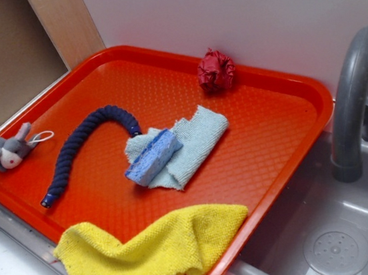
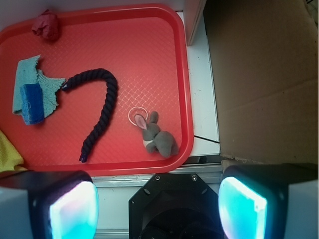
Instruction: Grab the gray animal.
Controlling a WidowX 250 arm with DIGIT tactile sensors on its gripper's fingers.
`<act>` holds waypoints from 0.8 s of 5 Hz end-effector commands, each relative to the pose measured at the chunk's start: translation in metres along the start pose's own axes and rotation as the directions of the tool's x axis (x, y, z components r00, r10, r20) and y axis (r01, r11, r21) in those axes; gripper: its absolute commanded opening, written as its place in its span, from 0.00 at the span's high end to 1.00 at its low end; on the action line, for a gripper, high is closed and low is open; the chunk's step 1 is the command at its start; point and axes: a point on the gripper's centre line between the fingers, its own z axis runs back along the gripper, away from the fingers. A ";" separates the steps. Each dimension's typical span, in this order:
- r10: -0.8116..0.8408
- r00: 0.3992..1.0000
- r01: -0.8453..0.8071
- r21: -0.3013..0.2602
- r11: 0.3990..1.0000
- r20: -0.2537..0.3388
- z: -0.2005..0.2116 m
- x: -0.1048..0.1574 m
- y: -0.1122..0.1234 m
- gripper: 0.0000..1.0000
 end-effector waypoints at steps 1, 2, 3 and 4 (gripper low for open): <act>0.000 1.000 0.000 0.000 1.000 0.000 0.000 0.000 0.000 0.00; -0.248 0.959 0.250 -0.001 0.968 0.140 -0.027 0.008 -0.012 0.00; -0.466 0.872 0.468 0.022 0.883 0.148 -0.054 0.008 -0.021 0.00; -0.556 0.821 0.562 -0.010 0.827 0.129 -0.078 0.004 -0.025 0.00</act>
